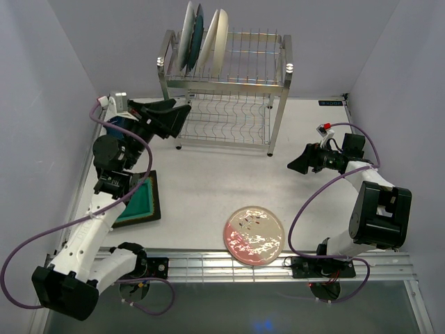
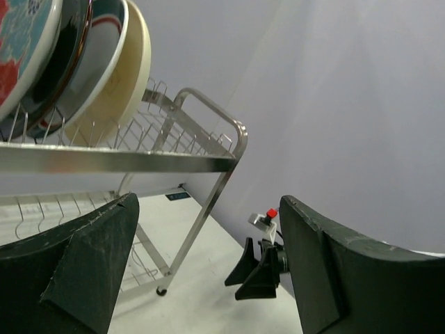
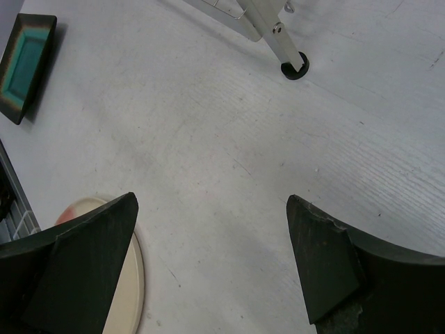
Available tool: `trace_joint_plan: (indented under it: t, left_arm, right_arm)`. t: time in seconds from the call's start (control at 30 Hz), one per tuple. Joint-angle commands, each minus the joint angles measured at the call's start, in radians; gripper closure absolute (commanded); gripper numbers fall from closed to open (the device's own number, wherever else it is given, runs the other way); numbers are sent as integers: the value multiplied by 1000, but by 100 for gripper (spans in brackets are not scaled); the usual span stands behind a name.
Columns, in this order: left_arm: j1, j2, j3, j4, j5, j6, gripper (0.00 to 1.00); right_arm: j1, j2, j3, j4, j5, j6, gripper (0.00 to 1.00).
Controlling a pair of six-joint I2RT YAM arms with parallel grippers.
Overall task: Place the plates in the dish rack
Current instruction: Insert the plate into the dish rack, then move the plate to the center of the board.
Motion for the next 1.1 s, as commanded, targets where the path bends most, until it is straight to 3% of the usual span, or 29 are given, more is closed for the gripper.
trace_joint_plan:
  t: [0.0, 0.27, 0.73, 0.97, 1.07]
  left_arm:
    - [-1, -100, -108, 53, 16, -7, 7]
    - [-21, -225, -420, 127, 134, -36, 2]
    - [-78, -604, -913, 223, 150, -132, 2]
    - [-108, -558, -959, 256, 186, -88, 2]
    - [-194, -486, -961, 254, 168, 11, 2]
  right_arm:
    - [-4, -4, 29, 3, -27, -13, 7]
    - [-4, -8, 32, -12, -40, -32, 9]
    - [26, -30, 15, -14, -63, -65, 7]
    - [78, -67, -8, -21, -63, -118, 7]
    - [106, -85, -16, -28, -66, -156, 7]
